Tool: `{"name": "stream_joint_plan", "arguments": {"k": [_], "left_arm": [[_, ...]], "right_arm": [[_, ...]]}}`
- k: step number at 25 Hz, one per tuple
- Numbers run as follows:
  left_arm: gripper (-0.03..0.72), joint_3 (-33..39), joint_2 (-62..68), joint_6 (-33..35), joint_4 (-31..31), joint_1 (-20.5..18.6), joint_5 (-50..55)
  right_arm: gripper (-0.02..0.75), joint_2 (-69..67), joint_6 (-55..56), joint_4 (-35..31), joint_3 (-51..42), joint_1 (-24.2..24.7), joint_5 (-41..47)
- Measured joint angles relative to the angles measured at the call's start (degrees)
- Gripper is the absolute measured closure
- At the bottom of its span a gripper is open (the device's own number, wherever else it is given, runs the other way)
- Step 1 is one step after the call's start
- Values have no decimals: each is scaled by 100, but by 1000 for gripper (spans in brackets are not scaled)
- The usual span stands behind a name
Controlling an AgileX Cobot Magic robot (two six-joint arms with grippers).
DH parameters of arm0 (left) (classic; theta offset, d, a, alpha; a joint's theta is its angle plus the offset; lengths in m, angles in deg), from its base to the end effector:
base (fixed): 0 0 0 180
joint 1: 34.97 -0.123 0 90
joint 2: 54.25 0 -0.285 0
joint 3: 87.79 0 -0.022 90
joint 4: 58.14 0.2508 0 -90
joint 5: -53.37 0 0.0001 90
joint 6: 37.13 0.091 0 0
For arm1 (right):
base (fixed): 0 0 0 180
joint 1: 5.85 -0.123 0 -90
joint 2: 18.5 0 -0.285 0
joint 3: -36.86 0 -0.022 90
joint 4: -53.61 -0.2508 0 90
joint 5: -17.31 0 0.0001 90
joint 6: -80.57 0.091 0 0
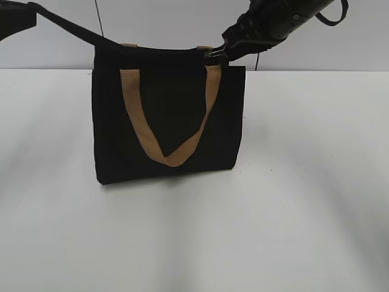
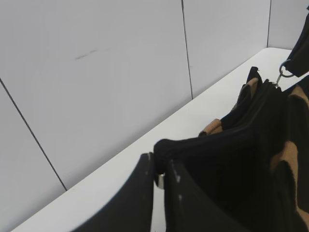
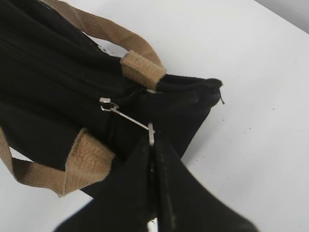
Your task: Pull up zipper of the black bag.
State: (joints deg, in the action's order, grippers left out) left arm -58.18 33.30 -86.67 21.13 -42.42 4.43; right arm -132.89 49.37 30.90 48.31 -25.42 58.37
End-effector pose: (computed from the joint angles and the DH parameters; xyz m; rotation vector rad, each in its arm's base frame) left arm 0.2864 -0.0305 0.2969 0.8049 1.5656 -0.3604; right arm 0.3894 0.1630 0.2787 -0.8109 2.3299 0.3612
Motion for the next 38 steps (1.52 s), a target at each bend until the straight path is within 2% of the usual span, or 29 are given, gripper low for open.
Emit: {"name": "stream_joint_plan", "arguments": {"k": [5, 11, 14, 19, 25, 27, 31, 34, 36, 38], "left_arm": [[669, 0, 0, 0, 17, 0, 19], [669, 0, 0, -5, 21, -26, 107], [662, 0, 0, -16, 28, -26, 207], [597, 0, 0, -136, 30, -26, 305], [324, 0, -6, -566, 54, -26, 381], [279, 0, -6, -739, 145, -26, 441], [254, 0, -6, -1471, 269, -26, 1034], [251, 0, -33, -2150, 440, -26, 1729], [249, 0, -92, -2714, 669, -26, 2220], [242, 0, -128, -3579, 988, -26, 2568]], "right_arm": [[699, 0, 5, 12, 0, 0, 61], [455, 7, 6, 156, 0, 16, 399], [386, 70, -44, 179, 0, 16, 656], [364, 328, -176, 188, 0, 16, 1232], [362, 519, -129, 575, 0, 16, 2481], [362, 531, 41, 828, 0, 16, 2739], [361, 590, 469, 1338, 0, 16, 2815], [361, 685, 604, 1482, 0, 18, 2834], [361, 729, 639, 1501, 0, 18, 2839], [361, 759, 685, 1508, 0, 18, 2844]]}}
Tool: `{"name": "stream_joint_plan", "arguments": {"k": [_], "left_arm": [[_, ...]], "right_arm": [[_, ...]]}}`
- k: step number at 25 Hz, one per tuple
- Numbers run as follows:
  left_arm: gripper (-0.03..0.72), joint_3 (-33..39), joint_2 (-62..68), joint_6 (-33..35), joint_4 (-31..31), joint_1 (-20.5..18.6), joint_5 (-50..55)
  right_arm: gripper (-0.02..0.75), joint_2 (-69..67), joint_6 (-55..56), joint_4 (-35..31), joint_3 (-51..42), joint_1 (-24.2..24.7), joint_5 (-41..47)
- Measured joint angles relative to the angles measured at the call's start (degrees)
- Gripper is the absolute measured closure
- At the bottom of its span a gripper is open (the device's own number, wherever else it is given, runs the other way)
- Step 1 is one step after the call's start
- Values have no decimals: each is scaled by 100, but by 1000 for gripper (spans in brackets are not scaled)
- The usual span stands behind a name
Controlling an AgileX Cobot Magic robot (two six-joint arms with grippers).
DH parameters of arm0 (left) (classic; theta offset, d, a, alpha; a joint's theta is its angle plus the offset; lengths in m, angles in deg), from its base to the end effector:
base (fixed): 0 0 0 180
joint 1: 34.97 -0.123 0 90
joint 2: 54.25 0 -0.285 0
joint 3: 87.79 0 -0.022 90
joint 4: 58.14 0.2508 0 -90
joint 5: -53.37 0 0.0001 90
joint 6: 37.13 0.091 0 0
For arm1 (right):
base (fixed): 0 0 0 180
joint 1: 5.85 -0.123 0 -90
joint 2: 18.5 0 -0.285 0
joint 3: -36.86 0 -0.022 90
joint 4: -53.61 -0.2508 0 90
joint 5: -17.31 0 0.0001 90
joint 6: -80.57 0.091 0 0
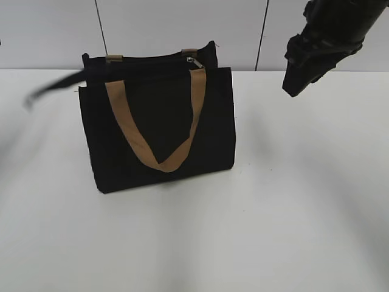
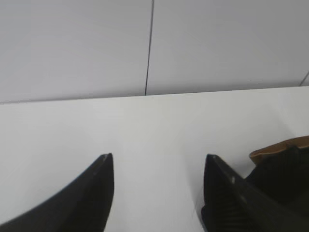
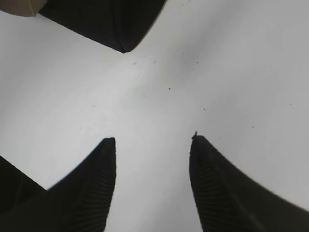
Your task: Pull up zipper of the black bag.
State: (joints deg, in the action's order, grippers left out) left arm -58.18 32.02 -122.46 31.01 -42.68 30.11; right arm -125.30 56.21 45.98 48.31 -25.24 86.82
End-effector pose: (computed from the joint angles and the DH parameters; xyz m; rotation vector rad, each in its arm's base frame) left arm 0.2944 0.0037 0.2817 0.1876 1.9795 -0.2796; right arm 0.3338 0.1295 0.3072 -1.0282 2.6767 0.1713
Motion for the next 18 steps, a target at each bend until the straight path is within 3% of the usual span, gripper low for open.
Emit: {"name": "stream_joint_plan", "arguments": {"k": [5, 7, 18], "left_arm": [[234, 0, -4, -1940, 922, 0, -17], [235, 0, -4, -2362, 1017, 0, -63], [233, 0, -22, -2602, 1076, 0, -458]], "right_arm": [[361, 48, 583, 0, 0, 92, 0], [361, 62, 915, 0, 0, 226, 0], [361, 767, 1370, 139, -332, 1376, 13]]}}
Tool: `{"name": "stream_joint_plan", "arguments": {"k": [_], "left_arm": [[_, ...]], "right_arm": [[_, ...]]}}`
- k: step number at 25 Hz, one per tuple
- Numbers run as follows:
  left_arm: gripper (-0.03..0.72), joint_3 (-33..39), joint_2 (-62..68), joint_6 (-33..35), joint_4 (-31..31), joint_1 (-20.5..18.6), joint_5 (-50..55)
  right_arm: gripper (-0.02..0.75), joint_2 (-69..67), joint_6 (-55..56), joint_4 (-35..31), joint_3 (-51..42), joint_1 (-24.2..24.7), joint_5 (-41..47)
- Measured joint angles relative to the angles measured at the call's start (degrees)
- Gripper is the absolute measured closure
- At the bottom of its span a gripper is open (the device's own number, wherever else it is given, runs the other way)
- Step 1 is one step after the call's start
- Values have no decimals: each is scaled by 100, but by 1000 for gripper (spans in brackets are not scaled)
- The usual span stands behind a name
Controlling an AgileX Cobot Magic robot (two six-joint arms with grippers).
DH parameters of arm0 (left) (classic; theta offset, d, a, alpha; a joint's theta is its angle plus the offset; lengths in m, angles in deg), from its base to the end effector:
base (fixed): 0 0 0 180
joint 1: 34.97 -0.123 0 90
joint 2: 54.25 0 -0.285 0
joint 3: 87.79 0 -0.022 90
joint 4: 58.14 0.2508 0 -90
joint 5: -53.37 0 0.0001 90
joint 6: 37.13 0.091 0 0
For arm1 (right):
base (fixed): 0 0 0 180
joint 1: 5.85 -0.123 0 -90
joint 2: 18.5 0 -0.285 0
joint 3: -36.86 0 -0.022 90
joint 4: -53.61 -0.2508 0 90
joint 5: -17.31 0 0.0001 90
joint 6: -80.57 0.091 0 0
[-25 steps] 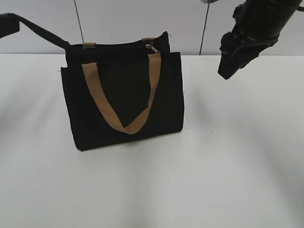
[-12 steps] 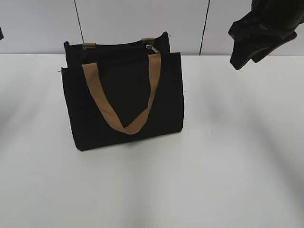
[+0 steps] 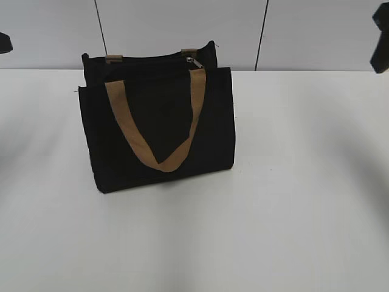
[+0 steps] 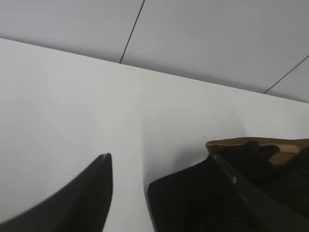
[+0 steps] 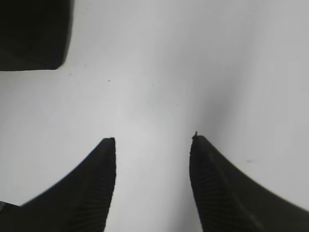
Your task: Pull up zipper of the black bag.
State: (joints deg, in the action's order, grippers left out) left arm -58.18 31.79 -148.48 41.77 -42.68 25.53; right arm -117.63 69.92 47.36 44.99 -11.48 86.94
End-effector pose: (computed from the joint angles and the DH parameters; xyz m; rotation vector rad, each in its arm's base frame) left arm 0.2884 -0.0031 0.2772 -0.0389 2.0853 -0.5285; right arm 0.3240 0.0413 0.3366 -0.3675 2.7723 0.1311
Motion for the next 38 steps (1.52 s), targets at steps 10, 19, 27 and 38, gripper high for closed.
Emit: {"name": "stream_joint_plan", "arguments": {"k": [10, 19, 27, 38], "left_arm": [[233, 0, -29, 0, 6, 0, -238], [233, 0, -29, 19, 6, 0, -397], [233, 0, -29, 122, 11, 0, -408], [233, 0, -29, 127, 11, 0, -444]], "right_arm": [[361, 693, 93, 56, -1438, 1312, -12], [361, 3618, -267, -14, -4131, 1311, -785], [361, 6484, -367, -14, -5552, 1311, -987], [361, 9032, 6, 30, -5679, 1311, -1149]]}}
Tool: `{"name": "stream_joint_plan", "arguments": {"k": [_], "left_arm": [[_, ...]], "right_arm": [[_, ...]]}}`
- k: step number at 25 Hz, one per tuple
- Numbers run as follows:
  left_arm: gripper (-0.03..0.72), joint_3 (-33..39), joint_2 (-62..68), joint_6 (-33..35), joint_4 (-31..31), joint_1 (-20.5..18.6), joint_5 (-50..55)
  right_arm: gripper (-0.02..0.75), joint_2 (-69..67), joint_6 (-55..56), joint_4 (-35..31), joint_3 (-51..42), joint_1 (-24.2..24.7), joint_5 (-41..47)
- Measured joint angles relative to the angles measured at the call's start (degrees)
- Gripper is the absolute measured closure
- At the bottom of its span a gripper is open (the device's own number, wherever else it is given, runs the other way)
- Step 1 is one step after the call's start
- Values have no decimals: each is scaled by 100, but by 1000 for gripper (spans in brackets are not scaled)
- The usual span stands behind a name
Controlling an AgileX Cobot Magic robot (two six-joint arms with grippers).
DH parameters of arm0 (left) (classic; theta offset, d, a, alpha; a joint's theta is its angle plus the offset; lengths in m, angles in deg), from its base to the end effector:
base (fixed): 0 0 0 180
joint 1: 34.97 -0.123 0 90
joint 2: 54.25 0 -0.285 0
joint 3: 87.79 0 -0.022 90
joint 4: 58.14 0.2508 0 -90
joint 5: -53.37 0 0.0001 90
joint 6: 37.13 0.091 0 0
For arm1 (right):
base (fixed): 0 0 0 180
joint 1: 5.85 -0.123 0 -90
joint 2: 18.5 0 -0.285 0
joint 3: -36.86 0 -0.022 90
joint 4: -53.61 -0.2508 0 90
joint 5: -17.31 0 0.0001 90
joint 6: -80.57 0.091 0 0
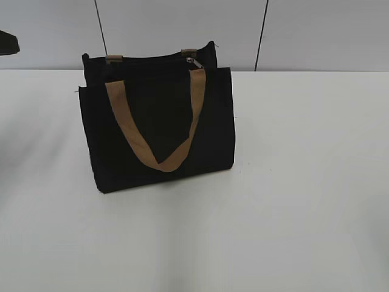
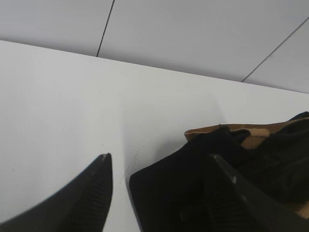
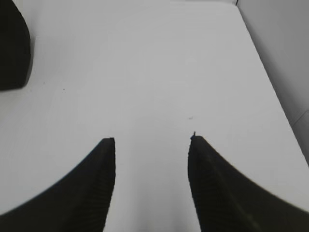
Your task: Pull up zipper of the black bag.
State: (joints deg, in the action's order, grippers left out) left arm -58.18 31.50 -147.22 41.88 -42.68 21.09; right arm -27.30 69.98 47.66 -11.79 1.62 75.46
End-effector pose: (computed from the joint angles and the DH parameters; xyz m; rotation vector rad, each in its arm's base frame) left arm 0.2848 -0.0097 0.2791 0.0372 2.0854 -0.5912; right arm 0.0008 0.0080 0.2810 -0.0556 2.0134 -0.0769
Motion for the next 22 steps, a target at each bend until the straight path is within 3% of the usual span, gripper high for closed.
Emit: {"name": "stream_joint_plan", "arguments": {"k": [6, 13, 22], "left_arm": [[233, 0, -84, 0, 0, 0, -63], [233, 0, -321, 0, 0, 0, -126], [233, 0, -359, 0, 0, 0, -199]], "right_arm": [[361, 146, 201, 42, -106, 6, 379], [361, 146, 895, 691, -161, 6, 428], [361, 146, 160, 355, -171, 6, 445]]}}
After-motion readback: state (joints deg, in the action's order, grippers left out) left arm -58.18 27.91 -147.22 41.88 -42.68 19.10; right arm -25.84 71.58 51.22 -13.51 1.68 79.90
